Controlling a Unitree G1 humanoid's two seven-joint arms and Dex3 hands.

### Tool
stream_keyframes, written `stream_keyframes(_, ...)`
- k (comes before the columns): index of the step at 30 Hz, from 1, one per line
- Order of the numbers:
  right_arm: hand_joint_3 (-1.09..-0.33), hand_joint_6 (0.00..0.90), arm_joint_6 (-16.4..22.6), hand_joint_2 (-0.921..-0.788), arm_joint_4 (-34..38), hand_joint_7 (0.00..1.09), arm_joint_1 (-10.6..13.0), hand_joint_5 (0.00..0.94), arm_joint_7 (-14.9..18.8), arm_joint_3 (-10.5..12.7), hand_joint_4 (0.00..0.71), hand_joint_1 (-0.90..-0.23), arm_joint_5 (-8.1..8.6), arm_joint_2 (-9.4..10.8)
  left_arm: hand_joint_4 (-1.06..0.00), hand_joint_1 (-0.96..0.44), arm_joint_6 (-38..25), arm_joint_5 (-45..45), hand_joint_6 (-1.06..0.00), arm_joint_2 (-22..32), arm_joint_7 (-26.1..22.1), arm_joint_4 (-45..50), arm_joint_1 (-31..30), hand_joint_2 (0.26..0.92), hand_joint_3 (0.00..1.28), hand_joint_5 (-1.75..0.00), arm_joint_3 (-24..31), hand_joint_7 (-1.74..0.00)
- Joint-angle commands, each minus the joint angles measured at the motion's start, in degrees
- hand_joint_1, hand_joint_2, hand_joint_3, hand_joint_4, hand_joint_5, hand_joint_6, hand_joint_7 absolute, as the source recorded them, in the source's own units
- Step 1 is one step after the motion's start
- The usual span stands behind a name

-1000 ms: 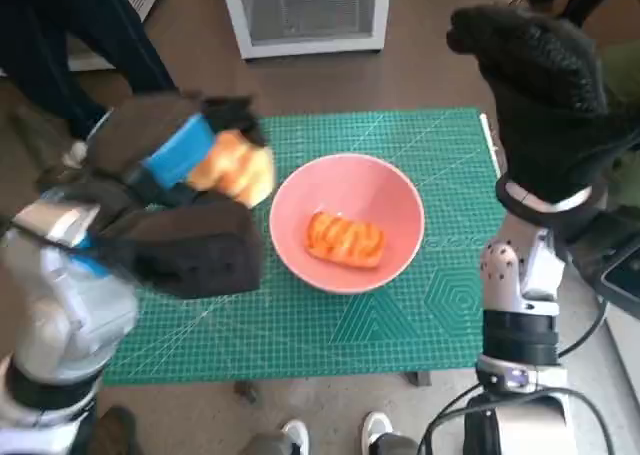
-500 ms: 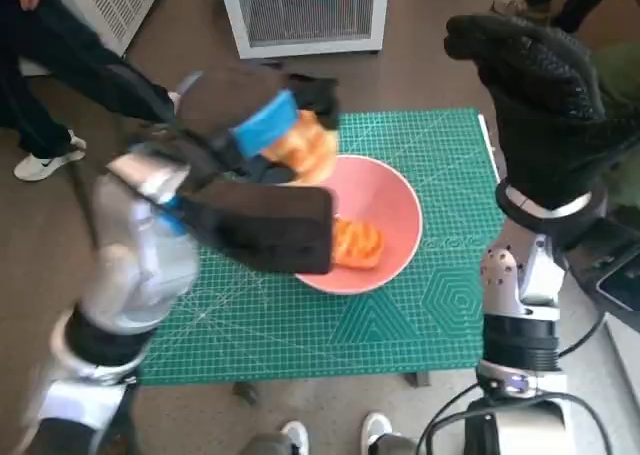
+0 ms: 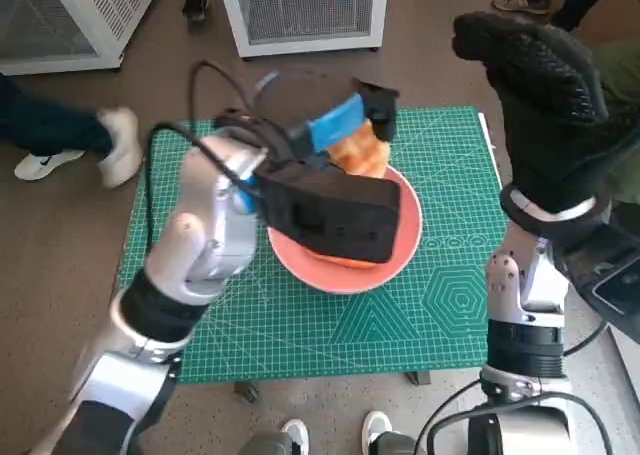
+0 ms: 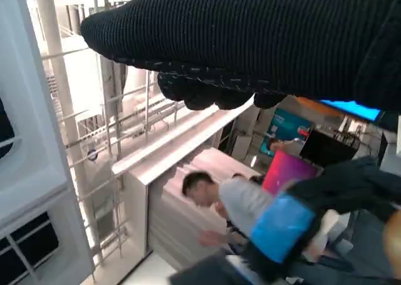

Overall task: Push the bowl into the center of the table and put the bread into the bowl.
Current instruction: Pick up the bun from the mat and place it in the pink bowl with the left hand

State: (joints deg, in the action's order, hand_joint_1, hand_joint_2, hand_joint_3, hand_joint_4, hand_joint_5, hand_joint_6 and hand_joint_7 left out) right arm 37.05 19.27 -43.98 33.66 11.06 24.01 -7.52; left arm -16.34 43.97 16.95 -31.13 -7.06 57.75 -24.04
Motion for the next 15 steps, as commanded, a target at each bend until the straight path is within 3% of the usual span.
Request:
stream_keyframes(1,-0.679,0.325,-0.01,-0.921,0.1,0.2,1.21,0.001,0.11,-0.12,0.306,-0.7,-0.13,-0.53,-0.68,0.0,2.13,-0.47,-0.66,-1.23,2.11,-4.42,1.86,0.605,0.63,-1.36,-0.9,-1.15)
stream_keyframes(15,-0.675,0.325,-0.02,-0.921,0.55,0.2,1.08,0.001,1.23,-0.12,0.307,-0.694,1.09,-0.86,-0.7,0.0,3.54,-0.57,-0.63,-3.74,4.89,-15.84,3.16,0.628,0.6,-1.33,-2.33,-1.18)
